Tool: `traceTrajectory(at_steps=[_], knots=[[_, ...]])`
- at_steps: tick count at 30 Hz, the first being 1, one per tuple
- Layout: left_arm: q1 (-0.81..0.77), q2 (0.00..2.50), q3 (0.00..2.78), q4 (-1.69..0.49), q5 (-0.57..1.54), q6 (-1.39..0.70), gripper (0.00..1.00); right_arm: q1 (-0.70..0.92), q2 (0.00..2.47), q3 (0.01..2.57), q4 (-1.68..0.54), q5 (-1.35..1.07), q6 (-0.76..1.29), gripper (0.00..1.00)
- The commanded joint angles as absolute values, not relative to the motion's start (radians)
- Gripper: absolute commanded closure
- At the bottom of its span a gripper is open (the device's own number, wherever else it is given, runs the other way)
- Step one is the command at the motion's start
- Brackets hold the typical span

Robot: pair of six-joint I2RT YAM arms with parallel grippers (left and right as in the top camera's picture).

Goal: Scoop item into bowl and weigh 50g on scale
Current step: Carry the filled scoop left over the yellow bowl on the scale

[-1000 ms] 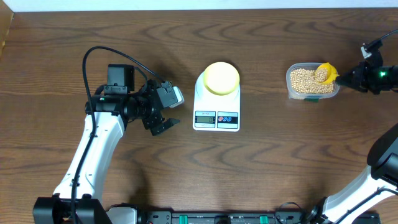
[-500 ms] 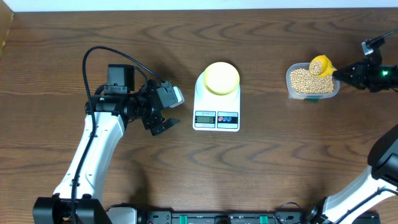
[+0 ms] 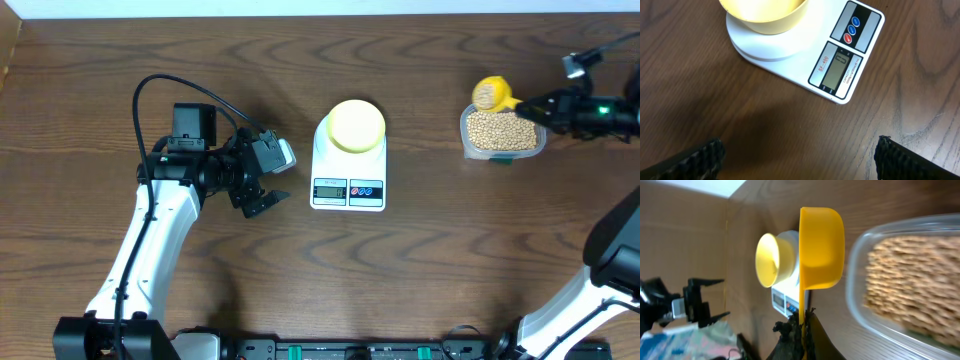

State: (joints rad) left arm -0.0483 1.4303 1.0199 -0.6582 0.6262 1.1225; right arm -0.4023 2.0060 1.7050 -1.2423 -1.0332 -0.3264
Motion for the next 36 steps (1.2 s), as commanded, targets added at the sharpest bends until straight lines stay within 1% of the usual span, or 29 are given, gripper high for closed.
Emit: traceTrajectory(at_steps=[1, 16, 23, 26, 29, 36], knots=[[-0.045, 1.418, 1.023, -0.662, 0.642, 1.114, 0.02, -0.345, 2.021, 1.699, -1.246, -1.085, -0.343, 0.99], [-0.045, 1.418, 1.023, -0.662, 0.643, 1.114, 0.02, -0.078, 2.021, 1.699, -1.221, -1.077, -0.319, 0.99], [-0.045, 1.418, 1.023, -0.662, 0.642, 1.114, 0.02, 0.05, 2.02, 1.7, -1.135, -0.963, -0.265, 0.99], [-0.045, 1.418, 1.023, -0.662, 0.643, 1.114, 0.02, 0.108, 2.02, 1.704, -1.097, -0.867, -0.218, 0.99], [-0.045, 1.418, 1.023, -0.662, 0.642, 1.114, 0.03, 0.159, 2.02, 1.714, -1.075, -0.787, -0.213, 0.99], [-0.045, 1.418, 1.023, -0.662, 0.642, 1.114, 0.02, 0.285, 2.009, 1.774, -1.048, -0.518, -0.186, 0.99]])
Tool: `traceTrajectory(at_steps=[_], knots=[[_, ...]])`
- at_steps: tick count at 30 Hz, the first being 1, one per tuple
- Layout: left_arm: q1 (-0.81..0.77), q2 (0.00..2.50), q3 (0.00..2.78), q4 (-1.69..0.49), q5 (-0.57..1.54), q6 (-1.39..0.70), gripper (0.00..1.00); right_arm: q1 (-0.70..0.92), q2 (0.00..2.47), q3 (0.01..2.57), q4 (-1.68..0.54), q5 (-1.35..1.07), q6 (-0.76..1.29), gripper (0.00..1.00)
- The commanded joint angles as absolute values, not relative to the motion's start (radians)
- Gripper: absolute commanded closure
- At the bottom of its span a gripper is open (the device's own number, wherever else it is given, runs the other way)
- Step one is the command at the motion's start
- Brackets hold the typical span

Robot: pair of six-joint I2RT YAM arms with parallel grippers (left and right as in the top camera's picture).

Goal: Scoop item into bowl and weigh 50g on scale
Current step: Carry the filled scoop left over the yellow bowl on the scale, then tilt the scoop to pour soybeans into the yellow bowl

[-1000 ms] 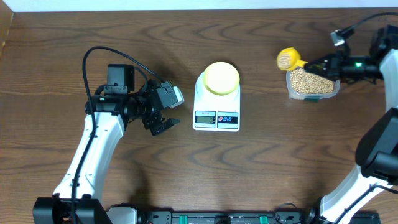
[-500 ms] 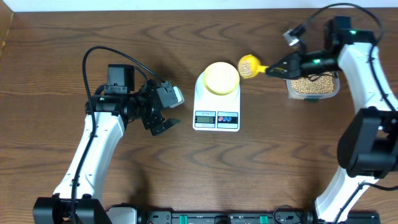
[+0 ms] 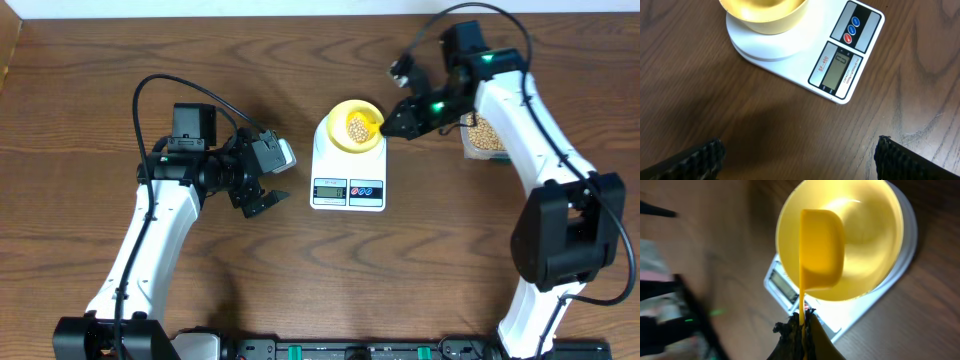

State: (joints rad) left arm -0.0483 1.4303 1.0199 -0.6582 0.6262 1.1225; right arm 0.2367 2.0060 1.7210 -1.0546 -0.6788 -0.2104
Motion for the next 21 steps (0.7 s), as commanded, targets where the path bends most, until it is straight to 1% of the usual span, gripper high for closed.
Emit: traceTrajectory(at_steps=[1, 12, 21], knots=[[-0.045, 1.418, 1.023, -0.662, 0.643, 1.114, 0.03, 0.301, 2.006, 1.781, -1.046, -0.479, -0.179, 0.99], [-0.045, 1.418, 1.023, -0.662, 0.642, 1.114, 0.03, 0.48, 1.946, 1.808, -1.032, -0.025, -0.149, 0.99], [-0.045, 1.418, 1.023, -0.662, 0.643, 1.114, 0.02, 0.58, 1.929, 1.811, -1.01, 0.155, -0.149, 0.99]])
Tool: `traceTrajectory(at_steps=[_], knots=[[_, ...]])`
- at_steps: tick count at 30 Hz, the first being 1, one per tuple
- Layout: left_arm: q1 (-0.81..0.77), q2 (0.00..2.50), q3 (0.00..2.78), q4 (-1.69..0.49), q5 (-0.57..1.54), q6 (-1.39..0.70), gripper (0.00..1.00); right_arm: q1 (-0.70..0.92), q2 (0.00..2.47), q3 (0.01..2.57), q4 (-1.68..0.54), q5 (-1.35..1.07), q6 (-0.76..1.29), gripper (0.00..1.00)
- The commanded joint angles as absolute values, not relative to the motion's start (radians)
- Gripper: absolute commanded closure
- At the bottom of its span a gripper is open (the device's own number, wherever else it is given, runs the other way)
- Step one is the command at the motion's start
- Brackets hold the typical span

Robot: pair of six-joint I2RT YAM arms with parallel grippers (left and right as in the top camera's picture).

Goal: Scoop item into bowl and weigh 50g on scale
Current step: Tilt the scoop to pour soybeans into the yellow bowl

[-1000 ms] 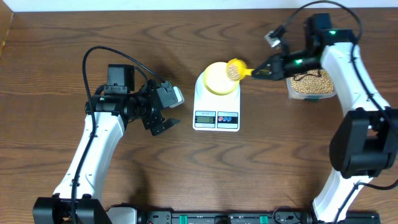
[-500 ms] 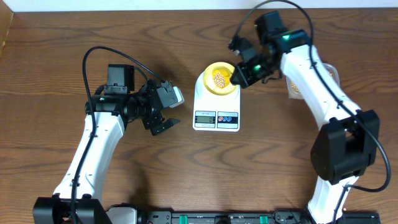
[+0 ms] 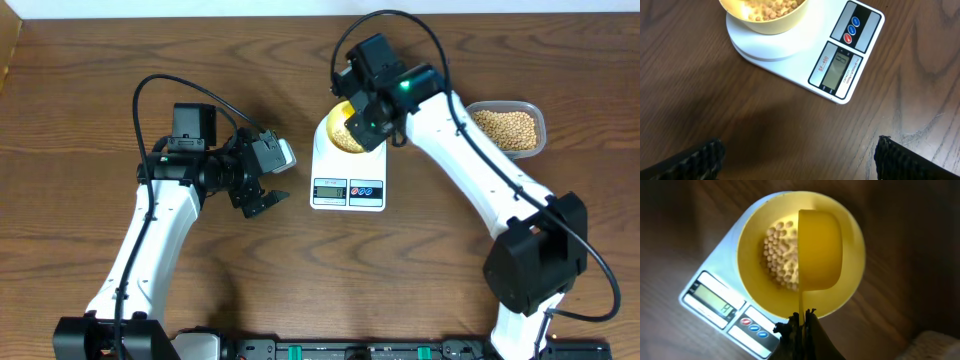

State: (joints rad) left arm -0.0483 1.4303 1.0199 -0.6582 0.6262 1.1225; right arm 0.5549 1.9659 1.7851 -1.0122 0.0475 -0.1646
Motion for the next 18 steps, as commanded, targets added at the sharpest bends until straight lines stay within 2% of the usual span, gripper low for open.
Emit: traceTrajectory(at_steps=[1, 11, 18], knots=[[-0.045, 1.418, 1.023, -0.662, 0.643, 1.114, 0.03, 0.588, 1.924, 1.811, -1.01, 0.169, -0.149, 0.99], [-0.045, 1.418, 1.023, -0.662, 0.642, 1.114, 0.02, 0.641, 1.879, 1.813, -1.01, 0.26, -0.151, 0.99], [-0.045, 1.418, 1.023, -0.662, 0.642, 1.114, 0.02, 0.59, 1.869, 1.813, -1.018, 0.148, -0.15, 0.99]])
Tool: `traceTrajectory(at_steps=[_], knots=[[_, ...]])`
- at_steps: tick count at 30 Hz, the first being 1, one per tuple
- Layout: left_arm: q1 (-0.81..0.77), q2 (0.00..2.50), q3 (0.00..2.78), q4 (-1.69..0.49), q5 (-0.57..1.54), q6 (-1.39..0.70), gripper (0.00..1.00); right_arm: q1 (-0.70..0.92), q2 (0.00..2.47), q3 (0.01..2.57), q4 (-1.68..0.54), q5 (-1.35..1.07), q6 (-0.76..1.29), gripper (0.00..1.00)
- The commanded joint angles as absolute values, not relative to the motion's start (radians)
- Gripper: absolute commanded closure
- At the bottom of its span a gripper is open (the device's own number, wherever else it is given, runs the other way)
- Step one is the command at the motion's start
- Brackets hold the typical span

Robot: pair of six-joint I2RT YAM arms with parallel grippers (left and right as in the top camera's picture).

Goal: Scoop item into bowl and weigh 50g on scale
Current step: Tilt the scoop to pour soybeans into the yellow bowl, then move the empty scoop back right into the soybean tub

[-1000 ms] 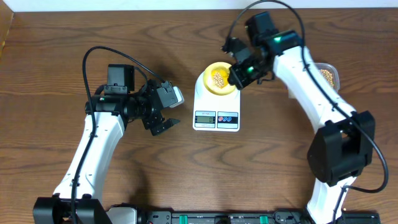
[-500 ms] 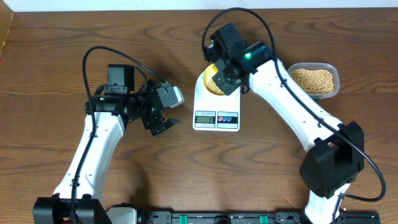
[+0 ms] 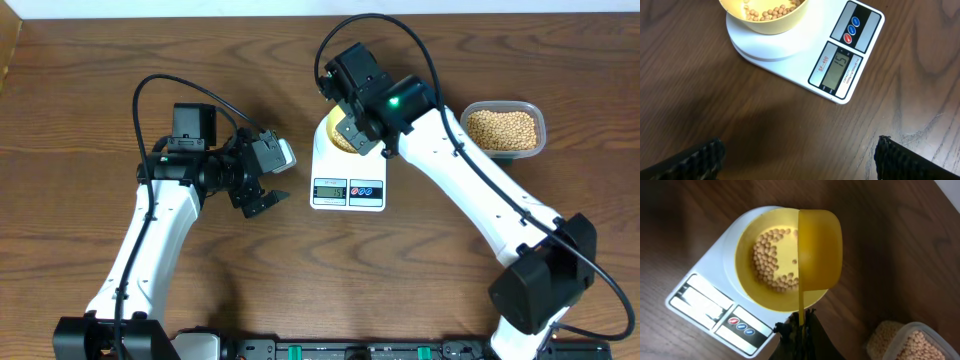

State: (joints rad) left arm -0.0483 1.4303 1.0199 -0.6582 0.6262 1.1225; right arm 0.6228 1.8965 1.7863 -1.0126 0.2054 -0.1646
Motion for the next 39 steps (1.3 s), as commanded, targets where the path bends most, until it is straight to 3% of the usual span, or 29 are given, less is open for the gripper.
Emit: traceTrajectory(at_steps=[1, 10, 20, 39], knots=[[-0.045, 1.418, 1.023, -0.662, 0.642, 1.114, 0.03, 0.568, 1.863, 1.813, -1.023, 0.106, -0.15, 0.99], [-0.045, 1.418, 1.023, -0.662, 0.642, 1.114, 0.02, 0.303, 1.754, 1.813, -1.099, -0.142, -0.15, 0.99], [-0.045, 1.418, 1.023, -0.662, 0.642, 1.114, 0.02, -0.005, 1.717, 1.803, -1.215, -0.111, -0.118, 0.99], [-0.045, 1.418, 1.023, -0.662, 0.642, 1.114, 0.02, -0.02, 1.956, 1.763, -1.233, 0.18, -0.03, 0.99]])
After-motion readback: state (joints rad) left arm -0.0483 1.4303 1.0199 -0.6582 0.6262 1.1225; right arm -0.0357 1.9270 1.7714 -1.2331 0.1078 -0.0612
